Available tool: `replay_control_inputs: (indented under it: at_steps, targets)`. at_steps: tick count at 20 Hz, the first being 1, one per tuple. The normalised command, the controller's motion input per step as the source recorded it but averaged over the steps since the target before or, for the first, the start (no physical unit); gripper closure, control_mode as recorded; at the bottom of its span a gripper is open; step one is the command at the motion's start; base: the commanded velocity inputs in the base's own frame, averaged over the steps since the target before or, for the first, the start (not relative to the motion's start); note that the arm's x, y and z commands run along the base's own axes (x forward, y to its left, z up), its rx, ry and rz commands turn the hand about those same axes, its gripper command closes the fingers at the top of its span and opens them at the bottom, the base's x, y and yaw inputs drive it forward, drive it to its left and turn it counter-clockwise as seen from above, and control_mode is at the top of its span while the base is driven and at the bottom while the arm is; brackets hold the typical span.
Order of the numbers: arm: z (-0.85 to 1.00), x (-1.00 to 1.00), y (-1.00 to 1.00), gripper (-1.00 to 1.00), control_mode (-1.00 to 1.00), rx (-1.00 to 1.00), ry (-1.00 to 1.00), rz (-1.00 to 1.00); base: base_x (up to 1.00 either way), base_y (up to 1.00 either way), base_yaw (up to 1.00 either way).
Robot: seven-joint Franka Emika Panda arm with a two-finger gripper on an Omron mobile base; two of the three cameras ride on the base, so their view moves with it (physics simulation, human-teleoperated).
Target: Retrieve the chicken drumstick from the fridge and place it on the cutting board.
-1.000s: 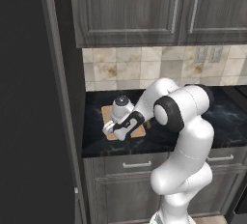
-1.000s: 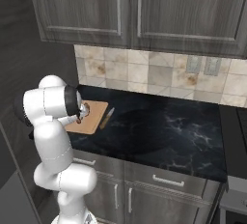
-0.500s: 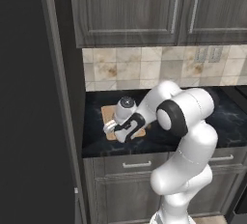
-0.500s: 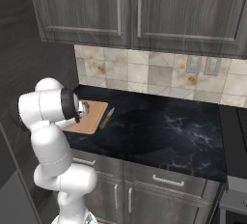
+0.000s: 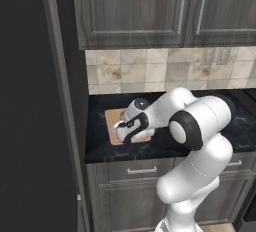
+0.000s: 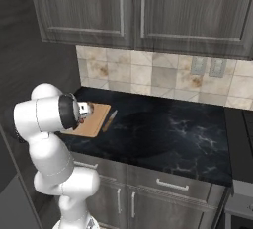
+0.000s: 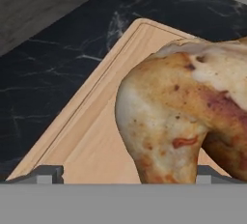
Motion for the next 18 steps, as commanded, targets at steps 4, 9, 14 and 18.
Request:
replay_control_inputs:
  at_steps: [4, 9, 14, 18]
  targets:
    - [-0.15, 0.14, 0.0, -1.0, -1.0, -0.01, -0.03, 0.0, 0.0, 0.0, 0.0]
    - [-0.56, 0.26, 0.0, -1.0, -1.0, -0.05, 0.0, 0.0, 0.0, 0.0, 0.0]
    - [-0.98, 0.2, 0.0, -1.0, -1.0, -0.16, 0.14, 0.03, 0.0, 0.0, 0.0]
    - [-1.0, -0.03, -0.02, -1.0, -1.0, -0.26, 0.04, 0.19, 0.0, 0.0, 0.0]
